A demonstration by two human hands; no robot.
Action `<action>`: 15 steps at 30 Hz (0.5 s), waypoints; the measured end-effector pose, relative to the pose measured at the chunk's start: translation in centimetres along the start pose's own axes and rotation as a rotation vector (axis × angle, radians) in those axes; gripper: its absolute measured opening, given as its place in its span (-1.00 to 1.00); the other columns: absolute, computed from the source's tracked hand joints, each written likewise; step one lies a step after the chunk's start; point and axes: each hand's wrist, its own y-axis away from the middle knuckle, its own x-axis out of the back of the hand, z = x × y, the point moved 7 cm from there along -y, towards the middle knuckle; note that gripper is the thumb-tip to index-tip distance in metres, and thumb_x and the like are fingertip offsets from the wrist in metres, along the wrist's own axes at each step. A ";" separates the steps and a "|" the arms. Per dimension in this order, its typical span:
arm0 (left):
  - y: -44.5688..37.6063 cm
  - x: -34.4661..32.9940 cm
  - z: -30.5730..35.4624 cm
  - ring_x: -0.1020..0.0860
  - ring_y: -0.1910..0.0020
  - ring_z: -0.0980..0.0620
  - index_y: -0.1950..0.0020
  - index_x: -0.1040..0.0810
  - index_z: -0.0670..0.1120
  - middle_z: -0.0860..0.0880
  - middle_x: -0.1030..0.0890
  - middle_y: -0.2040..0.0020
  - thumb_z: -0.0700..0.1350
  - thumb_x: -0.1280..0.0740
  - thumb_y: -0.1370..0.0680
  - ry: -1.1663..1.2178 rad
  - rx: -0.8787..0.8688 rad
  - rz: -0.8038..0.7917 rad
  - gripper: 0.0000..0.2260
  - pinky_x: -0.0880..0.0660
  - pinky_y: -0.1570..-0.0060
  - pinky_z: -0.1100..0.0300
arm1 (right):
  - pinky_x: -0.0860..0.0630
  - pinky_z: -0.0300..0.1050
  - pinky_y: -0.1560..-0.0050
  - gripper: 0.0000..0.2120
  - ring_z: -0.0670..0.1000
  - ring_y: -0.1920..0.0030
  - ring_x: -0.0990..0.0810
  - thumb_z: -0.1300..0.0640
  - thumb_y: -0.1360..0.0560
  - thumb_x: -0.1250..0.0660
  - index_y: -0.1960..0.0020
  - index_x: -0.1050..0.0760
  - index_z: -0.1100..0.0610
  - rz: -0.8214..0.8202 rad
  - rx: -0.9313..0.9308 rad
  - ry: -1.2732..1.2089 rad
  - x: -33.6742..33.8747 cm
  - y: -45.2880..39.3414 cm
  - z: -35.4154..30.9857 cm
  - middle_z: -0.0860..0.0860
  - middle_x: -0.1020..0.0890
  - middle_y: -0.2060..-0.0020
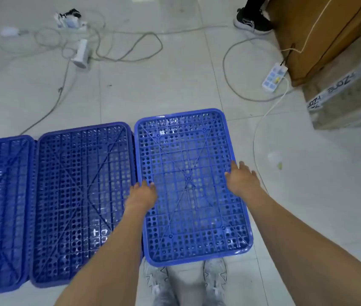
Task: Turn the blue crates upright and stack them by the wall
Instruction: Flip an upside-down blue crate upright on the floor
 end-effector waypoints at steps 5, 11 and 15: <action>-3.8 -3.2 -1.4 -0.07 -0.57 -0.25 -0.58 -0.17 -0.20 -0.24 -0.06 -0.60 -0.06 0.06 -0.71 0.013 0.071 0.003 -0.55 -0.09 -0.51 -0.18 | -0.26 0.21 -0.42 -0.36 0.23 -0.49 -0.22 -0.04 -0.65 -0.06 -0.59 0.15 0.14 -0.045 -0.104 -0.147 -4.9 -4.7 1.5 0.18 0.05 -0.57; -5.4 -6.0 -1.4 -0.15 -0.49 -0.29 -0.57 -0.19 -0.16 -0.24 -0.07 -0.56 -0.10 -0.15 -0.63 0.136 0.095 0.150 -0.50 -0.32 -0.38 -0.15 | -0.40 0.18 -0.31 -0.30 0.27 -0.41 -0.33 0.00 -0.65 -0.11 -0.57 0.21 0.26 0.017 -0.210 -0.375 -9.0 -8.1 2.6 0.26 -0.02 -0.53; -6.3 -7.2 -1.1 -0.05 -0.49 -0.31 -0.60 -0.10 -0.15 -0.24 0.11 -0.56 -0.07 -0.12 -0.66 0.152 0.096 0.150 -0.47 -0.42 -0.27 -0.09 | -0.40 0.19 -0.29 -0.37 0.28 -0.34 -0.38 0.02 -0.65 -0.10 -0.55 0.11 0.29 0.078 -0.305 -0.381 -9.8 -8.8 3.3 0.28 -0.20 -0.44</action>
